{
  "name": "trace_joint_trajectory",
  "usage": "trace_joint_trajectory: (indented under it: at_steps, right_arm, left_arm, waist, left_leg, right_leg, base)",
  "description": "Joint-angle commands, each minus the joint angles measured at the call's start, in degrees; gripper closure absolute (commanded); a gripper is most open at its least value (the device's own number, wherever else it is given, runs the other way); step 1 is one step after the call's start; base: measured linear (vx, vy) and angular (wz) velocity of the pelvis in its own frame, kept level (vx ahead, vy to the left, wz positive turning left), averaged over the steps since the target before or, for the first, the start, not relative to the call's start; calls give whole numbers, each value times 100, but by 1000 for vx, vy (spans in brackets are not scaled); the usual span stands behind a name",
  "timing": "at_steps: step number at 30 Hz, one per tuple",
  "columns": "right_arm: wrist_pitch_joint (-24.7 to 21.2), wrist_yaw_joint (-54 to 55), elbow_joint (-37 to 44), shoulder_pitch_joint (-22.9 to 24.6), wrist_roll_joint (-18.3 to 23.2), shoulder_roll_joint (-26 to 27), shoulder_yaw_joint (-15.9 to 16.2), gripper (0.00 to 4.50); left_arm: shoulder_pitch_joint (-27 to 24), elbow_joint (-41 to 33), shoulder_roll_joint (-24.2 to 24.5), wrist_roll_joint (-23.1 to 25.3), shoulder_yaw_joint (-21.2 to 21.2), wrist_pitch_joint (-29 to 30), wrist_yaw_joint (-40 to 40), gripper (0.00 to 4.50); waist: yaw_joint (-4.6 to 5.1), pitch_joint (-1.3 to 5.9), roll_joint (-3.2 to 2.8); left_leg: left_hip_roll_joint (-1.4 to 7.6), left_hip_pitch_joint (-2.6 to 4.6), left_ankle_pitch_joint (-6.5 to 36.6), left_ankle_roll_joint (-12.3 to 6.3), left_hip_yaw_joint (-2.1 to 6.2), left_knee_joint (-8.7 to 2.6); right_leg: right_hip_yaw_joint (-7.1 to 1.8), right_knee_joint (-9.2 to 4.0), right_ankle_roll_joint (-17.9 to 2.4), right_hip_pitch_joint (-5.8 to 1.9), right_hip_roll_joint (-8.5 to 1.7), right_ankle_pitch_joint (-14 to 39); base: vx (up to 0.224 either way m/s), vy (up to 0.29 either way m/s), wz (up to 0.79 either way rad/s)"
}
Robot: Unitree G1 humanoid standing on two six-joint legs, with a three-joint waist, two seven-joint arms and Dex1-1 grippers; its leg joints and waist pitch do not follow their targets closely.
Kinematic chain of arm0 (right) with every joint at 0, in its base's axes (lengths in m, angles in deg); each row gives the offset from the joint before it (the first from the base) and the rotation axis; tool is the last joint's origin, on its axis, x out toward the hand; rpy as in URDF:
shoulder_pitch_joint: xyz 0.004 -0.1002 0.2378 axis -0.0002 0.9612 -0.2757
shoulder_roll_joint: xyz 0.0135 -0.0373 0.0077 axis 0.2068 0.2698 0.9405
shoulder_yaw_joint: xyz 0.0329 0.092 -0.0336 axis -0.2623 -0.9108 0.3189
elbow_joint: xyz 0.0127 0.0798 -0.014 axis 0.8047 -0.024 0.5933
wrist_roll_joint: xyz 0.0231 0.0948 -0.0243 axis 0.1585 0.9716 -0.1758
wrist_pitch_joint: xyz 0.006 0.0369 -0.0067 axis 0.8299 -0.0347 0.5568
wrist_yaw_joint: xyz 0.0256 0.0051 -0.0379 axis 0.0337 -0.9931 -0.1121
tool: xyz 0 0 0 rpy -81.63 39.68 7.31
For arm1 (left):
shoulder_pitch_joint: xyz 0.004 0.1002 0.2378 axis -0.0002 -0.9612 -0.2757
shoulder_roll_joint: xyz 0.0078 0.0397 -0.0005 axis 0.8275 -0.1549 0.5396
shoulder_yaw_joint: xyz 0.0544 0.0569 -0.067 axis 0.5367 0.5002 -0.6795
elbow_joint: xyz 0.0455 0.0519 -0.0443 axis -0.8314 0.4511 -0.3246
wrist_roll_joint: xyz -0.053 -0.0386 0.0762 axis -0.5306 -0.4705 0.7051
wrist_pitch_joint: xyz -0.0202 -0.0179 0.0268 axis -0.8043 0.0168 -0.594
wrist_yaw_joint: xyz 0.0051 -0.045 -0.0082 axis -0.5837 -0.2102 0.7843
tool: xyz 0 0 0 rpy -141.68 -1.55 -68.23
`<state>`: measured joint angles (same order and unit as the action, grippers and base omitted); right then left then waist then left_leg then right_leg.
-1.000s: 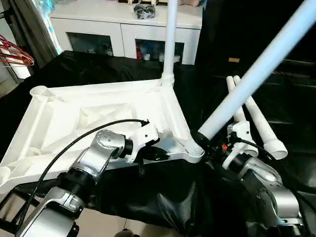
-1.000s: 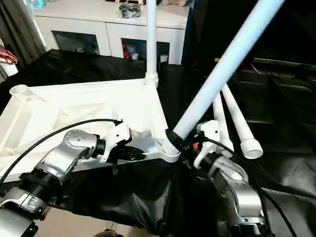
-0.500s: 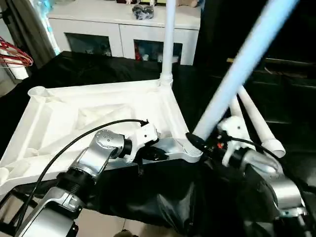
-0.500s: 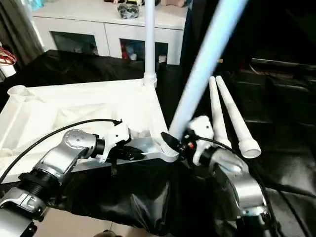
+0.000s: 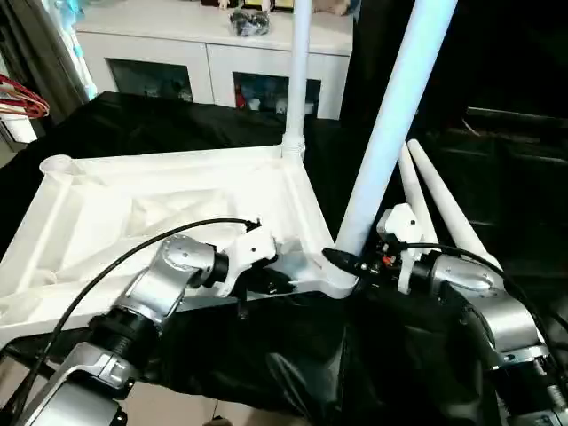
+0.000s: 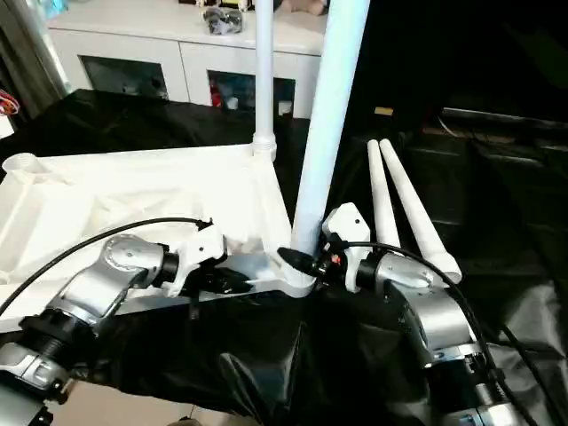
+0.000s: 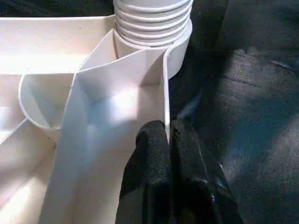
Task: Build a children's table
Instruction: Insert table leg to table base
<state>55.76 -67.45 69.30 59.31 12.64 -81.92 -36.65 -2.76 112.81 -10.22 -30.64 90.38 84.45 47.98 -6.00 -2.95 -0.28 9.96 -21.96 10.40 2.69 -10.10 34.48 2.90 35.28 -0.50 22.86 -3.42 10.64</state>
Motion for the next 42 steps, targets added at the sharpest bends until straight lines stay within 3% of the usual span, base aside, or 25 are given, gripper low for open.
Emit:
trace_joint_trajectory:
  at_steps: [1, 2, 5, 11, 17, 21, 24, 27, 35, 42]
  right_arm:
    - [-107, -238, -483, 171, -224, -118, 403, 263]
    - [-72, -317, -502, 158, -232, -140, 421, 263]
    - [-1, -478, -566, 114, -247, -176, 436, 263]
    - [101, -398, -681, 70, -296, -77, 367, 263]
    - [243, 570, -1141, -23, -539, 327, 115, 263]
    - [285, 1933, -2052, -456, -633, 948, -269, 263]
    - [284, 2577, -2685, -855, -547, 1332, -475, 263]
    - [332, 3059, -3302, -1294, -658, 1614, -470, 263]
    - [419, 3197, -3833, -1654, -779, 1899, -445, 263]
    - [641, 3150, -4078, -1700, -984, 1972, -317, 263]
  left_arm:
    - [34, -503, 41, -149, 146, -70, 436, 450]
    - [23, -559, 78, -155, 155, -48, 481, 450]
    - [24, -690, 169, -157, 153, 21, 545, 450]
    - [35, -776, 160, -106, -55, 336, 137, 450]
    - [-23, -1050, -72, -185, -280, 861, -458, 450]
    - [-37, -1351, -485, -149, -527, 1671, -1324, 450]
    - [37, -1430, -904, -58, -723, 2242, -2034, 450]
    - [74, -1468, -1252, 184, -660, 2496, -2580, 450]
    - [89, -1509, -1380, 309, -534, 2651, -2954, 450]
    - [126, -1483, -1301, 357, -551, 2595, -2979, 450]
  waist:
    - [5, 295, 18]
    - [14, 251, 1]
    - [39, 251, 2]
    - [75, 166, 2]
    - [130, 101, 12]
    - [269, 73, 32]
    - [330, 61, 23]
    - [385, 59, 14]
    - [390, 68, 27]
    - [392, 32, 42]
  left_leg:
    - [342, 96, 1341, -142, 139, -474]
    - [343, 99, 1363, -180, 133, -482]
    - [350, 113, 1367, -202, 137, -497]
    - [354, 146, 1832, -67, 146, -541]
    - [353, 170, 2261, 110, 189, -577]
    - [322, 147, 2573, 287, 258, -593]
    - [325, 135, 2602, 268, 266, -597]
    - [324, 109, 2510, 231, 260, -611]
    - [328, 127, 2351, 114, 211, -607]
    - [314, 146, 2453, 92, 214, -628]
  right_leg:
    - [-282, -456, -1144, -226, -527, 1365]
    - [-285, -472, -1155, -196, -518, 1347]
    - [-275, -461, -1219, -210, -510, 1261]
    - [-286, -538, -1168, -170, -523, 1871]
    - [-285, -630, -945, -98, -548, 2837]
    - [-229, -679, -769, -105, -566, 3346]
    - [-225, -686, -813, -100, -562, 3219]
    - [-202, -682, -910, -122, -541, 2788]
    - [-237, -679, -972, -100, -546, 2515]
    - [-239, -744, -823, -82, -555, 3020]
  base:
    - [0, 0, 0]
    - [0, 0, 0]
    - [0, 0, 0]
    - [0, 0, 0]
    - [0, 0, 0]
    - [-13, 2, -4]
    - [0, 0, 0]
    - [0, 0, 0]
    - [0, 0, 0]
    - [0, 0, 0]
